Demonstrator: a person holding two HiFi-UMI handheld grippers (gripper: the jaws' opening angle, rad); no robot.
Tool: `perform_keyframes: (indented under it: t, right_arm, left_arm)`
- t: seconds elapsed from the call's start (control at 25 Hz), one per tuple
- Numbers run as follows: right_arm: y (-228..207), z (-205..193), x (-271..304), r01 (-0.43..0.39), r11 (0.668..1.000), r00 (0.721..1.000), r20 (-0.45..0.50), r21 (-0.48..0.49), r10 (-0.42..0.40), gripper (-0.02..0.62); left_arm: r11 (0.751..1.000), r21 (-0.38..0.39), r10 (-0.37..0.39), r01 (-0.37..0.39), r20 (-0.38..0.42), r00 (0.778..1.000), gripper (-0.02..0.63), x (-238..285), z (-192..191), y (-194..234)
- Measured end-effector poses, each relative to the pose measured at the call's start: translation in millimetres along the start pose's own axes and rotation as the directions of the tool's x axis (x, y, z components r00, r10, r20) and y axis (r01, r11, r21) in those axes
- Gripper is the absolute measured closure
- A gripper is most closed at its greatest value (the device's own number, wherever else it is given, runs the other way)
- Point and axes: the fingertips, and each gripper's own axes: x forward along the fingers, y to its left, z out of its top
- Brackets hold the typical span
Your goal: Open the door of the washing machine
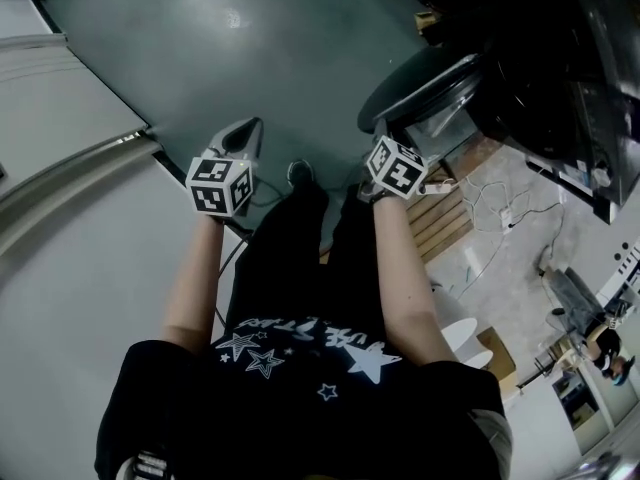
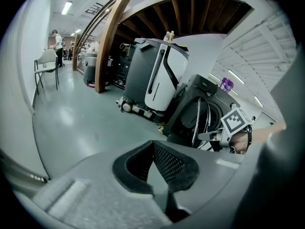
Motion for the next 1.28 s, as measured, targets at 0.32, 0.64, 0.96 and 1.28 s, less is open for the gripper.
perform_keyframes:
  t: [0.32, 0.64, 0.96, 1.28]
  right_arm:
    - [54.9, 24.0, 28.8, -0.018, 0.997, 1.000, 0.026, 0.077, 0.017, 0.474]
    - [104.1, 62.5, 62.9, -0.042, 0.988, 0.998, 0.055, 0.146, 0.034, 0.471]
    - [135.8, 93.9, 90.5, -0.032, 0.983, 0.998, 0.063, 0.179, 0.021, 0.468]
    - [158.8, 123.4, 114.9, -0.020, 0.979, 0.999, 0.043, 0.201, 0.012, 0.468]
  left_arm:
    - [0.996, -0.064, 0.057, -0.055, 0.026, 0.998, 0.595, -15.2, 2.4, 47.7]
    - [0.991, -0.090, 0.098, -0.095, 0.027, 0.995, 0.595, -2.5, 14.4, 78.0]
    - [0.987, -0.095, 0.135, -0.131, 0.033, 0.990, 0.595, 9.2, 52.6, 106.4]
    - [0.977, -0.130, 0.170, -0.166, 0.023, 0.985, 0.595, 21.9, 73.9, 135.3]
